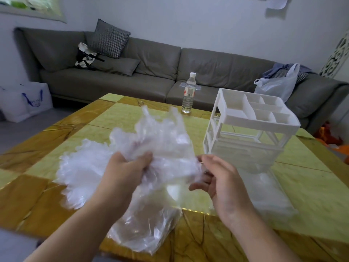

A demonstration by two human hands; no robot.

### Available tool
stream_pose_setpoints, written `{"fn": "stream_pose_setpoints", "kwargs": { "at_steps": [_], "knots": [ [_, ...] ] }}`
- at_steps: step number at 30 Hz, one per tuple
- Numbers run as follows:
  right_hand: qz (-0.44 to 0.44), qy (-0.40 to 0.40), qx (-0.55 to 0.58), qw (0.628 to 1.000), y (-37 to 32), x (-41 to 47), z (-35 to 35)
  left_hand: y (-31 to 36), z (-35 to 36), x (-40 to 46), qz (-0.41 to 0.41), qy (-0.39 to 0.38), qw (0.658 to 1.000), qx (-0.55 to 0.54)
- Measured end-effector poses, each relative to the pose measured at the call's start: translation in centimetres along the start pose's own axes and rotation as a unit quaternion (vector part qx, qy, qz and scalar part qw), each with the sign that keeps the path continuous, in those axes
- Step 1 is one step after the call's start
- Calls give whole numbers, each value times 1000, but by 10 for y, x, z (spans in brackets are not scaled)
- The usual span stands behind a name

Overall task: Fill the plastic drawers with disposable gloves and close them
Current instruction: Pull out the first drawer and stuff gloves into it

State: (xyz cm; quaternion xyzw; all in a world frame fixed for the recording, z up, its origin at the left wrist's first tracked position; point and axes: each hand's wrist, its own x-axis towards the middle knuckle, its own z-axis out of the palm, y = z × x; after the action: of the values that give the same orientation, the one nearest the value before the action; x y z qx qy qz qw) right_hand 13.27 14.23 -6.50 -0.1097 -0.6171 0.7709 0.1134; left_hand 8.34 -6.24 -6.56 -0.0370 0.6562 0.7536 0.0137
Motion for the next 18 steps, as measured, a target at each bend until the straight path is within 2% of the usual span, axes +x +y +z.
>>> {"fn": "stream_pose_setpoints", "kwargs": {
  "at_steps": [2, 3, 4, 6, 7, 9, 12, 18],
  "knots": [
    [22, -14, 11, 1000, 7, 1, 5, 6, -11, 12, 16, 66, 996, -58],
    [20, -15, -63, 998, 15, 1, 8, 9, -16, 16, 16, 83, 991, -99],
    [7, -22, -195, 981, 27, 1, 9, 11, -20, 20, 15, 93, 986, -139],
    [21, -89, -430, 898, 47, -5, 18, 16, -24, 22, 14, 96, 977, -189],
    [31, -125, -506, 853, 55, -7, 22, 16, -26, 23, 15, 94, 976, -197],
    [20, -140, -563, 814, 65, -10, 30, 18, -25, 21, 20, 85, 977, -193],
    [-51, -110, -556, 822, 71, -11, 37, 19, -25, 20, 23, 74, 980, -184],
    [-73, -75, -499, 860, 59, -11, 33, 21, -27, 21, 36, 66, 983, -168]
  ]
}}
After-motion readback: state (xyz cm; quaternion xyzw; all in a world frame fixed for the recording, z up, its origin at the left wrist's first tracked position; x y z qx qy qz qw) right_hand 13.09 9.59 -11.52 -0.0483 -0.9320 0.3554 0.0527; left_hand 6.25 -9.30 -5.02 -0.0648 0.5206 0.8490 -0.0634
